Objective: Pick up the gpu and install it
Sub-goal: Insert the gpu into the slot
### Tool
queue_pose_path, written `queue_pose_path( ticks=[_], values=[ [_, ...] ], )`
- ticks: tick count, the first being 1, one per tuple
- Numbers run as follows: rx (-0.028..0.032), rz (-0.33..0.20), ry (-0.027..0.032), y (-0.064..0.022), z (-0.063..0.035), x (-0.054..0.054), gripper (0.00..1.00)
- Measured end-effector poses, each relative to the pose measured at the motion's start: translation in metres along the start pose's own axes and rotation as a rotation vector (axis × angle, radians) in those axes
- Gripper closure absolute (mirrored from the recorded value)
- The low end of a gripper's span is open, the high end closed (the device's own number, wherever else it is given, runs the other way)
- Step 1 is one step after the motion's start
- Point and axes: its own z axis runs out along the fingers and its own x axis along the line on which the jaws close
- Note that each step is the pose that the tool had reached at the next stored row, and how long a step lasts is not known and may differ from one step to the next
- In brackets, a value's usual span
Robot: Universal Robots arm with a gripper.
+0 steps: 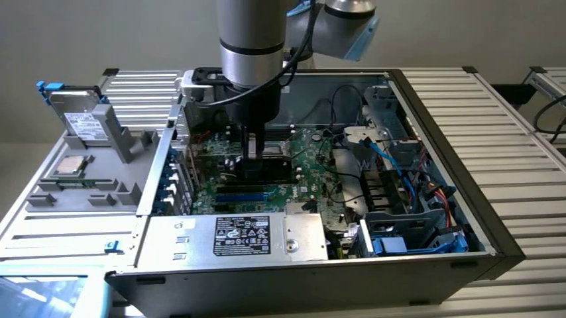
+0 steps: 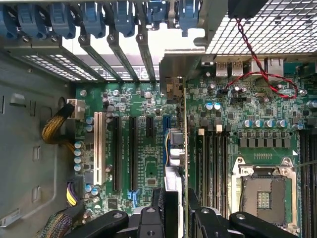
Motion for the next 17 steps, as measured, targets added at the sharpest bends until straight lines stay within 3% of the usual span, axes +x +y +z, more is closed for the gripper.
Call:
queue_pose_path(
  ticks=[8,17],
  values=[
    [0.0001,0.000,-0.0014,0.0063,0.0113,0.012,0.71],
    [-0.0003,0.014,-0.0028,0.0098,0.0200,0.012,0.71]
  ],
)
